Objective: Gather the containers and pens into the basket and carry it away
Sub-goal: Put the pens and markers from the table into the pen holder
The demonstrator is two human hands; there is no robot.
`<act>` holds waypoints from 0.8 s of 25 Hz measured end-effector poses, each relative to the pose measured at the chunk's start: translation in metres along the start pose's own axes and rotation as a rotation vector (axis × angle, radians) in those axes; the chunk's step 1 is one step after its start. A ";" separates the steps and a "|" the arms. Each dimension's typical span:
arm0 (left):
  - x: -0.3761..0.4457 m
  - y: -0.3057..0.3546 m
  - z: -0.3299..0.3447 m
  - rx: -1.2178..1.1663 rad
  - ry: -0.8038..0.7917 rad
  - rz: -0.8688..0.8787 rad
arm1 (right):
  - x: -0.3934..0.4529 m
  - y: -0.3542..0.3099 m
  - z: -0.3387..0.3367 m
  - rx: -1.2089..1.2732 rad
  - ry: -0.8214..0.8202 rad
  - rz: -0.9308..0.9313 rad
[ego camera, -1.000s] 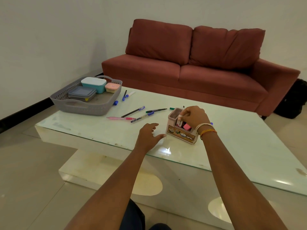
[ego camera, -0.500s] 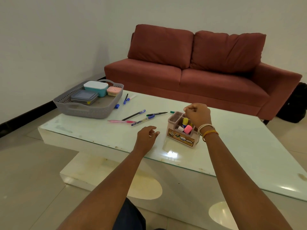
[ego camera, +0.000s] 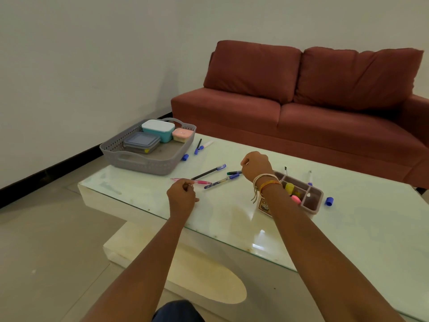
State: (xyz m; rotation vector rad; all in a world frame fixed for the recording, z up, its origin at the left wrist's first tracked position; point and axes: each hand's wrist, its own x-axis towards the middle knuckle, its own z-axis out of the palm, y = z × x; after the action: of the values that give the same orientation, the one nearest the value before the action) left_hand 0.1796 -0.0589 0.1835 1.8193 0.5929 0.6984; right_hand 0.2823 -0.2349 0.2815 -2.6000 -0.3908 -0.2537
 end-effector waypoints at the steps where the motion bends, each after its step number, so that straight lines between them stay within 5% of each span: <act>1: 0.001 0.000 0.002 0.007 -0.001 0.007 | 0.011 0.003 0.005 -0.067 -0.048 0.024; 8: 0.011 0.000 0.014 0.182 -0.036 0.207 | 0.064 0.010 0.044 -0.464 -0.410 0.001; 20: 0.006 0.005 0.019 0.306 -0.047 0.243 | 0.111 0.041 0.008 -0.698 -0.270 -0.100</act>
State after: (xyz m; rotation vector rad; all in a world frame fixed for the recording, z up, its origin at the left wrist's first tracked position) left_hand 0.1971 -0.0689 0.1835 2.2124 0.4711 0.7547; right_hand 0.4006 -0.2404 0.2842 -3.3216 -0.6153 -0.0740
